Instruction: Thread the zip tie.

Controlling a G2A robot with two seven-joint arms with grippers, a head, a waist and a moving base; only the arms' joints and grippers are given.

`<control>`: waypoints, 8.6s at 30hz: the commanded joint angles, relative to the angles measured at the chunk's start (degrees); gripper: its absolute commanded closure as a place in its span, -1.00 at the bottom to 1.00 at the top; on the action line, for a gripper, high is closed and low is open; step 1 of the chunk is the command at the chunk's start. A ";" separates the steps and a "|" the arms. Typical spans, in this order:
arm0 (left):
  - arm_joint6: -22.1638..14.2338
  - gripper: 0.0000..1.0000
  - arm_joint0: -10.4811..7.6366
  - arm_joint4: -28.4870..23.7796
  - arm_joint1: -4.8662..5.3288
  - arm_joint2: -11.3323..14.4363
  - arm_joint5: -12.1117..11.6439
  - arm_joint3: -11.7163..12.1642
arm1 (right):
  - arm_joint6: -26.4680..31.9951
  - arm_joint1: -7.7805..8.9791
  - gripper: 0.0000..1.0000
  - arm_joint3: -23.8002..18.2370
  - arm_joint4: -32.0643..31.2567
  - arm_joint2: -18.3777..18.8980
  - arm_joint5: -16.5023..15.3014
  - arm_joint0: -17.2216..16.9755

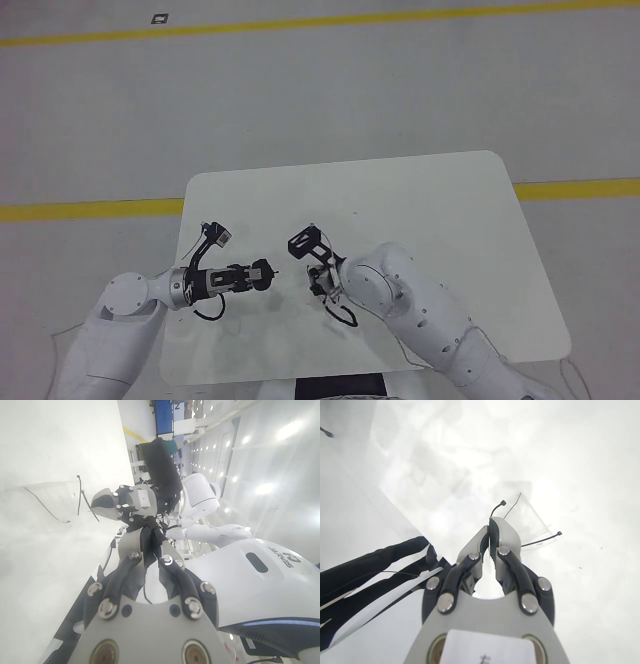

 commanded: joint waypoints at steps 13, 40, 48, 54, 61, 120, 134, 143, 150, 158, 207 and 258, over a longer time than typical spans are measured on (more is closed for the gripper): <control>0.00 1.00 0.00 0.00 0.00 0.00 0.00 0.00 | -11.54 1.92 1.00 -8.80 9.57 8.42 -5.39 -9.89; 8.61 1.00 -0.11 -6.02 -2.60 6.03 0.00 6.81 | -45.08 2.93 1.00 -10.64 13.93 8.40 -10.06 -21.33; 10.25 1.00 -0.32 -4.38 -2.83 4.88 0.00 5.46 | -45.09 3.09 1.00 -10.84 12.25 8.05 -10.14 -21.18; 11.79 1.00 0.00 -4.41 -3.00 6.13 0.76 5.40 | -49.46 2.97 1.00 -10.15 10.37 6.68 -8.76 -21.08; 11.71 1.00 0.48 -6.58 -3.14 7.71 0.26 6.59 | -57.05 2.71 1.00 -8.92 7.72 4.51 -6.57 -21.25; 11.25 1.00 0.59 -7.56 -3.06 7.83 0.00 7.24 | -62.78 2.26 1.00 -3.67 6.13 0.08 -1.85 -17.43; 11.25 1.00 0.59 -7.56 -3.06 7.83 0.00 7.24 | -62.23 2.38 1.00 -3.20 6.28 0.01 -1.77 -17.22; 11.25 1.00 0.59 -7.56 -3.06 7.83 0.00 7.24 | -61.64 2.43 1.00 -2.79 6.17 -0.20 -1.39 -17.07; 11.25 1.00 0.59 -7.56 -3.06 7.83 0.00 7.24 | -61.43 2.55 1.00 -2.90 5.87 0.08 -0.91 -17.16; 11.25 1.00 0.59 -7.56 -3.06 7.83 0.00 7.24 | -61.21 2.64 1.00 -3.21 5.70 0.00 -0.76 -17.31; 11.25 1.00 0.59 -7.56 -3.06 7.83 0.00 7.24 | -59.23 3.02 1.00 -2.21 3.87 -1.84 -1.34 -17.12; -3.98 1.00 -1.07 -21.96 -2.34 5.14 3.42 13.92 | -37.72 5.70 -1.00 2.77 56.27 6.16 -19.57 -18.85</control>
